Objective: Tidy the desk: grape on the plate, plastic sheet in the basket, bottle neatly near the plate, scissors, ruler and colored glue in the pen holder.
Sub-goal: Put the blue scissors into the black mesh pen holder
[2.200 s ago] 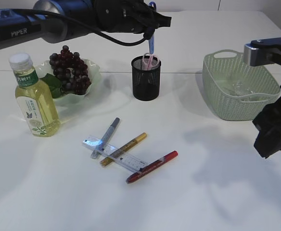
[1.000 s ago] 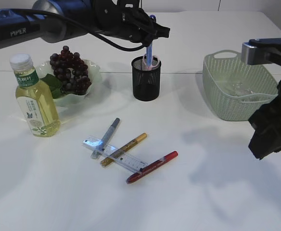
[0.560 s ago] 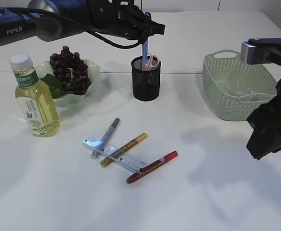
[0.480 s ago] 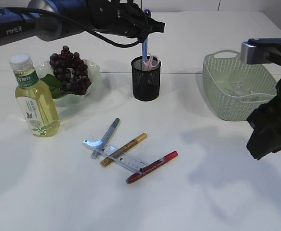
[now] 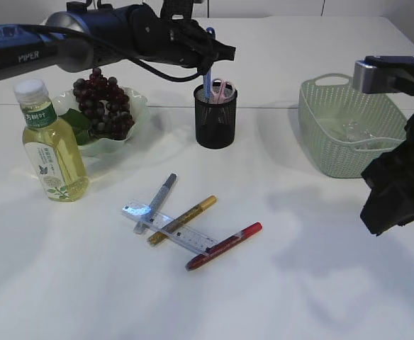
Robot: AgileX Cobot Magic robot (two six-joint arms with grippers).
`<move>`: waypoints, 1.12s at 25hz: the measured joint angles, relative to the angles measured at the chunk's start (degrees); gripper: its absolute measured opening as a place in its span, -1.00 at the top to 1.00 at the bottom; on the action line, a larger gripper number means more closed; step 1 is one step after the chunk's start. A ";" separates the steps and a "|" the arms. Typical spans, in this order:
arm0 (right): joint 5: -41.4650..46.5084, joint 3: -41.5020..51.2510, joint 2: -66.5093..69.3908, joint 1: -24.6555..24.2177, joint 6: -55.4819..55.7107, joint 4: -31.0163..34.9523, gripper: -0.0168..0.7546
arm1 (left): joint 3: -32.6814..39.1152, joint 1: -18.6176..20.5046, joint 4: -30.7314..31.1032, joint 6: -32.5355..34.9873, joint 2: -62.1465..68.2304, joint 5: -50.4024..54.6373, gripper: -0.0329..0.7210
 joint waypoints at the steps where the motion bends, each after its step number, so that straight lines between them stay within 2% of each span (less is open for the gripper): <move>1: 0.00 0.00 0.00 0.00 0.00 0.02 0.15 | 0.00 0.03 0.00 0.00 0.24 -0.29 0.78; 28: -0.41 0.00 0.00 0.00 -0.10 0.60 0.15 | 0.00 0.03 -0.44 0.00 1.75 -1.89 0.77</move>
